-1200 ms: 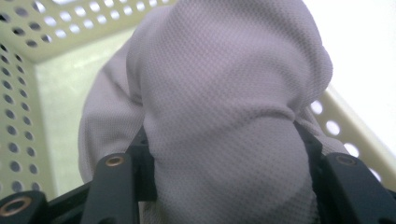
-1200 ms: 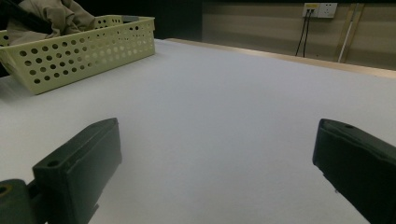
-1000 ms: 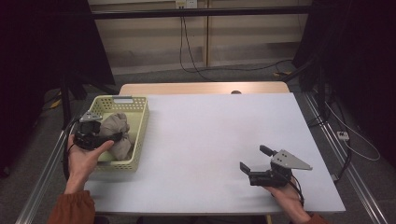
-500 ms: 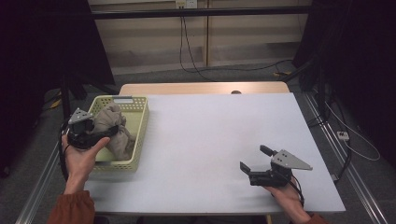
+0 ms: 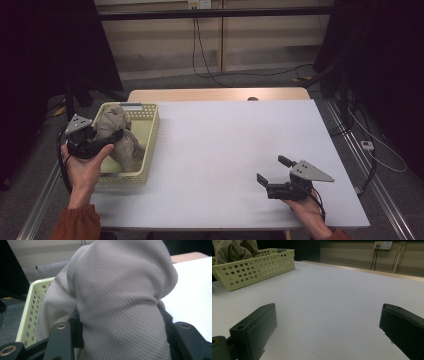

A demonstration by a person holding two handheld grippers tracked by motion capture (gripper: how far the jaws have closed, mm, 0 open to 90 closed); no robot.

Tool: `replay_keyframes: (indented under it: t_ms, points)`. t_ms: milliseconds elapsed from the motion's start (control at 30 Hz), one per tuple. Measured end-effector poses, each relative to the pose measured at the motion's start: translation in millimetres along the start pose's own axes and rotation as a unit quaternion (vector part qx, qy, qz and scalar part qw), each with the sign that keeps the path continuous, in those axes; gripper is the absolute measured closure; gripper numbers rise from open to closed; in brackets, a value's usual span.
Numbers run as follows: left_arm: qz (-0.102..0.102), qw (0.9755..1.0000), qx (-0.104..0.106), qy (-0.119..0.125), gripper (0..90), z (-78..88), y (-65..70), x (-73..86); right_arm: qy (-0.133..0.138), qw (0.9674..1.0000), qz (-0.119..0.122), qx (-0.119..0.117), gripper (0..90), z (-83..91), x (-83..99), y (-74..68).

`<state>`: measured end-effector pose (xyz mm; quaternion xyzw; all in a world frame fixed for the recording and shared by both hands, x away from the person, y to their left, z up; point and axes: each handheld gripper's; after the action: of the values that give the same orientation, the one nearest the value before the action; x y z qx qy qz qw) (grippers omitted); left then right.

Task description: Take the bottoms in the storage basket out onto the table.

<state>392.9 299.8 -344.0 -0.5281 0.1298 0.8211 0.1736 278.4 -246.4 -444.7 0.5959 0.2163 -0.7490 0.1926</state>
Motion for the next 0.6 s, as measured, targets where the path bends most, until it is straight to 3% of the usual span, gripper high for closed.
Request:
replay_keyframes:
  t_ms: [600]
  points:
    - [0.012, 0.9975, -0.029, 0.063, 43.9, 15.1, 0.7, -6.6, 0.001, 1.0000, -0.002, -0.004, 1.0, -0.5, 0.1, -0.4]
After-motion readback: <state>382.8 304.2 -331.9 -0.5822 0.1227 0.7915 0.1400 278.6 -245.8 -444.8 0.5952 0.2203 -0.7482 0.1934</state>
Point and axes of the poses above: each handheld gripper's, and its own axes: z roughly backward along the jaws, x roughly out of its underside, y roughly to its right, and after that the axes turned 5 degrees about y, right-handed
